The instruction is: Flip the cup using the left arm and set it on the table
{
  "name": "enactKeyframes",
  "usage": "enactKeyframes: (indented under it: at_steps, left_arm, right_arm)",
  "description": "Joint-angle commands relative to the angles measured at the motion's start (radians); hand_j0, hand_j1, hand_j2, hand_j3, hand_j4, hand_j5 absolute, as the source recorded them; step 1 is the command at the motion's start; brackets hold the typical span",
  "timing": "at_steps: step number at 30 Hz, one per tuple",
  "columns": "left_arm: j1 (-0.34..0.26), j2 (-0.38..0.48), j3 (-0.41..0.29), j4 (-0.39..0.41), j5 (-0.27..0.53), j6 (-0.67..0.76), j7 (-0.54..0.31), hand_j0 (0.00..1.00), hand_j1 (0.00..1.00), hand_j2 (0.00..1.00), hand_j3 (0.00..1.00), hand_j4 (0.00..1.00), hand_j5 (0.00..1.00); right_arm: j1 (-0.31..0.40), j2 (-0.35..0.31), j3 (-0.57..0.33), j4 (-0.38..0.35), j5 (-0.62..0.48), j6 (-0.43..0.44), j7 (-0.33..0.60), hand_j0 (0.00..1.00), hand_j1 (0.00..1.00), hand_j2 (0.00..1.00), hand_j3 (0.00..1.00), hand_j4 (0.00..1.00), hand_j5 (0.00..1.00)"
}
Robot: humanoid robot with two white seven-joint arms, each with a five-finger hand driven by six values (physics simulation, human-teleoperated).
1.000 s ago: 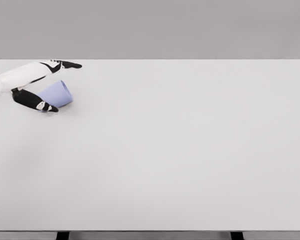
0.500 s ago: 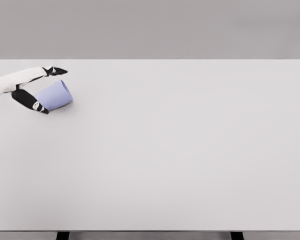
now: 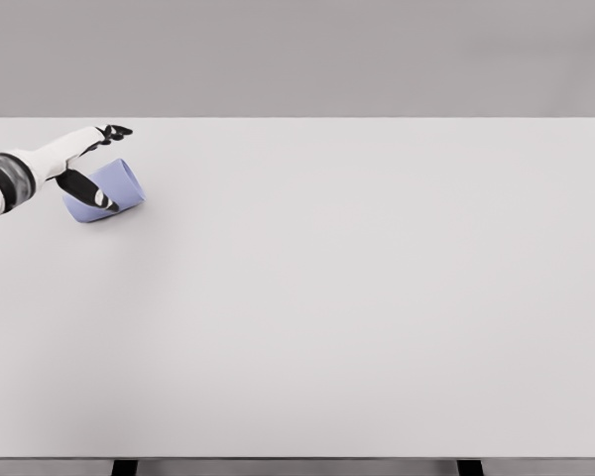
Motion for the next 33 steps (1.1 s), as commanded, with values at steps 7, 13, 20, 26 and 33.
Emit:
enactKeyframes:
  at_steps: [7,13,20,26,33]
  left_arm:
    - [0.006,-0.02,-0.036,0.044,-0.003,0.012,0.036,1.0,1.0,1.0,1.0,1.0,1.0]
    - [0.006,-0.066,-0.039,0.084,-0.058,0.013,0.036,1.0,1.0,1.0,1.0,1.0,1.0]
    - [0.006,-0.068,-0.039,0.093,-0.059,0.015,0.037,1.0,1.0,1.0,1.0,1.0,1.0]
    - [0.005,-0.069,-0.039,0.119,-0.059,0.013,0.064,0.99,0.99,0.99,0.99,0.99,0.99]
    - [0.006,-0.086,-0.041,0.133,-0.066,0.013,0.064,0.91,0.91,0.91,0.91,0.91,0.91]
  right_arm:
    - [0.002,0.0,0.0,-0.001,0.0,0.0,0.0,1.0,1.0,1.0,1.0,1.0,1.0]
    - [0.002,0.0,0.0,-0.001,0.0,-0.001,0.0,1.0,1.0,1.0,1.0,1.0,1.0]
    - [0.002,0.0,0.0,0.0,0.0,0.0,0.0,1.0,1.0,1.0,1.0,1.0,1.0]
    - [0.002,0.0,0.0,0.0,0.0,0.0,0.0,1.0,1.0,1.0,1.0,1.0,1.0]
    - [0.002,0.0,0.0,0.0,0.0,0.0,0.0,1.0,1.0,1.0,1.0,1.0,1.0]
